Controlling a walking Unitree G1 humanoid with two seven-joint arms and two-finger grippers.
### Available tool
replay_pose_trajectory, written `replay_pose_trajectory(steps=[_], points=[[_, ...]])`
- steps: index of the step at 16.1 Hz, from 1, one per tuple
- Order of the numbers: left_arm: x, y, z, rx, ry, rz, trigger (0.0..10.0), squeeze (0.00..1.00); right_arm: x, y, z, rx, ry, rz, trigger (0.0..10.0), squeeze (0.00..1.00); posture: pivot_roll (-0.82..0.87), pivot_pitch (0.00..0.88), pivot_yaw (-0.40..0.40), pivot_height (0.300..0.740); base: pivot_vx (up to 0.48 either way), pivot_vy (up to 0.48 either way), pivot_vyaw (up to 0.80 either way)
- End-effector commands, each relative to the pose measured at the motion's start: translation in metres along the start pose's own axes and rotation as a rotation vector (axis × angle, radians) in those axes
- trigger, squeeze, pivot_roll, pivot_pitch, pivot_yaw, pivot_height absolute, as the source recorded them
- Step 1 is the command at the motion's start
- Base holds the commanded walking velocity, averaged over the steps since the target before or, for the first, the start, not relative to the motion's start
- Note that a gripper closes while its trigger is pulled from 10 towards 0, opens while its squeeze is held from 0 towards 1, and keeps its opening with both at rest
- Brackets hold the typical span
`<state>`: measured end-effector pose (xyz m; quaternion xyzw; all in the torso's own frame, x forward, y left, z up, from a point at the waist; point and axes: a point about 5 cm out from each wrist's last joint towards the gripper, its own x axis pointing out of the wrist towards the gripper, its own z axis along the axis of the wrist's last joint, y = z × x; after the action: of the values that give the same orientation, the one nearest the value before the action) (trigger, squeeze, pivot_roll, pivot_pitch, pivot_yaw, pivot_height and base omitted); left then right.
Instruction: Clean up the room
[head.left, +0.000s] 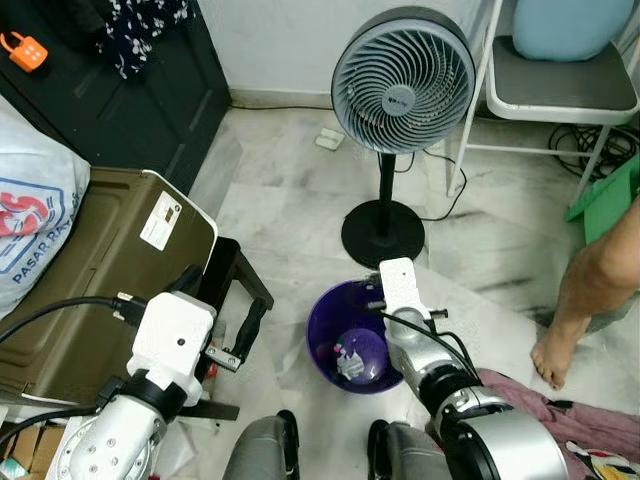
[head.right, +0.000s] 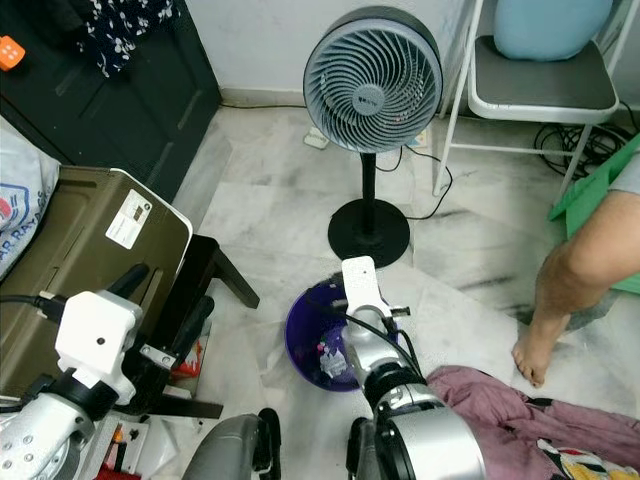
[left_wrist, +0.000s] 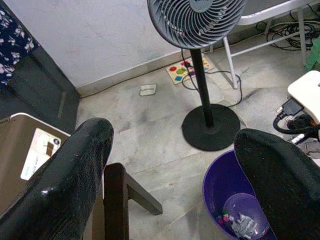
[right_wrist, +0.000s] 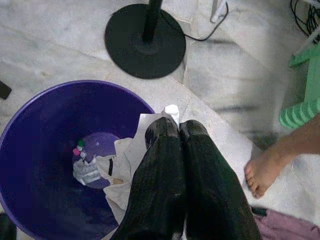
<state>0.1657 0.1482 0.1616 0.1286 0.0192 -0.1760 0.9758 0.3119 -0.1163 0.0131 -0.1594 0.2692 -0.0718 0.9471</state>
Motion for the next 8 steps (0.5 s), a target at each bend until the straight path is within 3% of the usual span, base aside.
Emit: replay_pose_trajectory(steps=[1, 8], points=[[-0.002, 0.004, -0.003, 0.007, 0.022, -0.001, 10.0, 0.00, -0.002, 0.008, 0.003, 0.047, -0.008, 0.017, 10.0, 0.00, 0.19, 0.231, 0.133, 0.740, 0.000, 0.000, 0.00], [-0.003, 0.004, -0.004, 0.012, 0.032, 0.006, 10.0, 0.00, -0.007, 0.026, 0.023, 0.098, -0.078, 0.089, 10.0, 0.00, 0.20, 0.224, 0.137, 0.740, 0.000, 0.000, 0.00]])
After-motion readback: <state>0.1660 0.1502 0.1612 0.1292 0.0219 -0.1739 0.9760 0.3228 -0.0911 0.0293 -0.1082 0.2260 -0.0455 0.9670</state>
